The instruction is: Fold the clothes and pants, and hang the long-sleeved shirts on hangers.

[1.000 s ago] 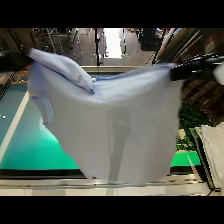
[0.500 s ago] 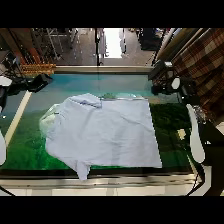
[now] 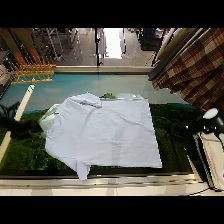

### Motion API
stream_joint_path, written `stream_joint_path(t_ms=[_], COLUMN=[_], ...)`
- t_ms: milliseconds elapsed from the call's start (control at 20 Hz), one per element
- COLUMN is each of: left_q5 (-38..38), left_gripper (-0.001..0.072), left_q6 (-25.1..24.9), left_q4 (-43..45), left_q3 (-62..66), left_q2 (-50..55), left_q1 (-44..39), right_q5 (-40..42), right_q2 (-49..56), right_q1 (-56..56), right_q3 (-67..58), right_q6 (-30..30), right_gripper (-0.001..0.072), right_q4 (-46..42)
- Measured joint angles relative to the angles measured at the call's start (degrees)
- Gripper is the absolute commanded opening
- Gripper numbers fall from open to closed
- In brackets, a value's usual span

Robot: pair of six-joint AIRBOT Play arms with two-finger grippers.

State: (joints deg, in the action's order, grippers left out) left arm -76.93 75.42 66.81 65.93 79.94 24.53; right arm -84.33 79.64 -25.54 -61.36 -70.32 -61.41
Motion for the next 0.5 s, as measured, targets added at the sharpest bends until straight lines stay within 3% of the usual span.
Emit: stream_joint_path(t_ms=[200, 400, 500], left_q5=[7.89, 14.53, 16.04], left_gripper=[0.0716, 0.071, 0.0665], left_q6=[-9.99, -17.86, -20.48], left_q4=[-3.65, -8.83, -11.45], left_q3=[-15.74, -20.26, -21.05], left_q2=[-5.99, -5.57, -4.5], left_q1=[0.9, 0.81, 0.44], right_q5=[-1.07, -1.7, -1.68], right_q2=[-3.8, -3.08, -1.92], right_q1=[-4.24, -5.4, -5.53], right_q3=[11.89, 16.17, 17.51], right_q6=[4.02, 7.5, 8.98], right_gripper=[0.0539, 0.0539, 0.0539], right_q4=[1.88, 2.03, 2.08])
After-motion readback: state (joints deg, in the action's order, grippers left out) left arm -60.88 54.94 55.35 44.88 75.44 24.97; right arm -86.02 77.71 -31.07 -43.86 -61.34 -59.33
